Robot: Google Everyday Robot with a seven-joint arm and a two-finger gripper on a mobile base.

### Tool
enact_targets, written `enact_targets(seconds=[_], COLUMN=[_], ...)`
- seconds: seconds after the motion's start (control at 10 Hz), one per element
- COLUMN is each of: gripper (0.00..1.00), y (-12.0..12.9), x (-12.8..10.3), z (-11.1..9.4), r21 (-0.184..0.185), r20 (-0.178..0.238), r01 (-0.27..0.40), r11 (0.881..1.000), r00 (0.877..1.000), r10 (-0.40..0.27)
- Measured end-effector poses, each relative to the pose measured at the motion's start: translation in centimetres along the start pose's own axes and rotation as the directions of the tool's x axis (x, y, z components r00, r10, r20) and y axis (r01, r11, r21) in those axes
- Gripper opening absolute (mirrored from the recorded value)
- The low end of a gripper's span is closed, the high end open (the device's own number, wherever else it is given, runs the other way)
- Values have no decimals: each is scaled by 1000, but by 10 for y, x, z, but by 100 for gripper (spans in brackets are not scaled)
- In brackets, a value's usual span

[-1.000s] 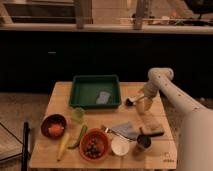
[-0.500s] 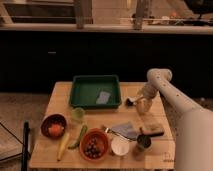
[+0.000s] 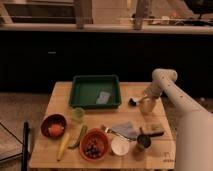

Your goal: Place brush in tray

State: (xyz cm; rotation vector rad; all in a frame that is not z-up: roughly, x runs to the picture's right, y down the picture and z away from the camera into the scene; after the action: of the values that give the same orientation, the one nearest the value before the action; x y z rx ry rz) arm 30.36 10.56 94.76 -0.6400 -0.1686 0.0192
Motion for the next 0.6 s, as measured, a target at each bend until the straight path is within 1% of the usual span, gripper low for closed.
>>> enact_targets(seconds=[0.1, 0.3, 0.5, 0.6], gripper=[59, 43, 20, 12], y=[2, 1, 0, 0], x=[1, -1, 0, 0], z=[1, 3, 3, 2], r21=[-3, -4, -3, -2], r20=[1, 4, 12, 15], r01=[1, 3, -2, 0], r11=[1000, 1000, 1000, 1000], r00=[1000, 1000, 1000, 1000], r10=[-1, -3, 2, 0])
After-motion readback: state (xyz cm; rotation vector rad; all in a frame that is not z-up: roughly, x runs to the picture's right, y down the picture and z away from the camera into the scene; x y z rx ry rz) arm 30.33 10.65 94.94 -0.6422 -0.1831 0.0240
